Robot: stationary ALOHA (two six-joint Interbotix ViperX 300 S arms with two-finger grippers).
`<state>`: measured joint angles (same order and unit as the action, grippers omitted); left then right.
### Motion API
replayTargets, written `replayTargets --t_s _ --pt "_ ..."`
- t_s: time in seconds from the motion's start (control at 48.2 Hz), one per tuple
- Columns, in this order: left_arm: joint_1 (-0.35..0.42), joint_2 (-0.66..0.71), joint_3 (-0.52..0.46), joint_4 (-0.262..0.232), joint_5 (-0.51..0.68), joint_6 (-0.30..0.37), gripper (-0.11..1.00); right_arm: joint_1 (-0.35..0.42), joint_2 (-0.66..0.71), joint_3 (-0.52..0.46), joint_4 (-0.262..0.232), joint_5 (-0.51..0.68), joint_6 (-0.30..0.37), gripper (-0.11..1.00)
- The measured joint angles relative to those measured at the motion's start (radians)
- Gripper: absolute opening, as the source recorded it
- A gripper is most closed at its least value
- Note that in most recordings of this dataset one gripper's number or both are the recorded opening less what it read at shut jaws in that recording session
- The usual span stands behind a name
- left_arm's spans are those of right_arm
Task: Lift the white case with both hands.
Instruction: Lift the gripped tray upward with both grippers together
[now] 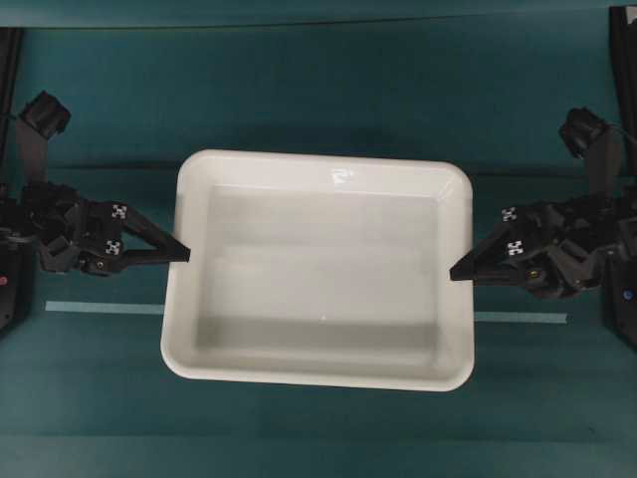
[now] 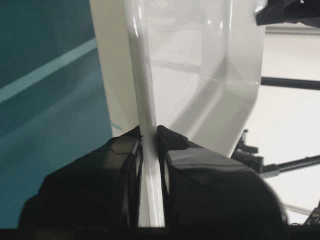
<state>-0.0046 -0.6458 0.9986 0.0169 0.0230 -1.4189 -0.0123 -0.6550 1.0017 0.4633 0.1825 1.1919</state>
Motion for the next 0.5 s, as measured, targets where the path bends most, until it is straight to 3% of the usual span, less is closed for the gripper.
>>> replayTargets --t_s 0.498 --pt "-0.002 -0.046 -0.123 0.002 0.107 -0.037 0.08 -0.04 -0.169 -0.08 0.002 0.104 0.066 0.12"
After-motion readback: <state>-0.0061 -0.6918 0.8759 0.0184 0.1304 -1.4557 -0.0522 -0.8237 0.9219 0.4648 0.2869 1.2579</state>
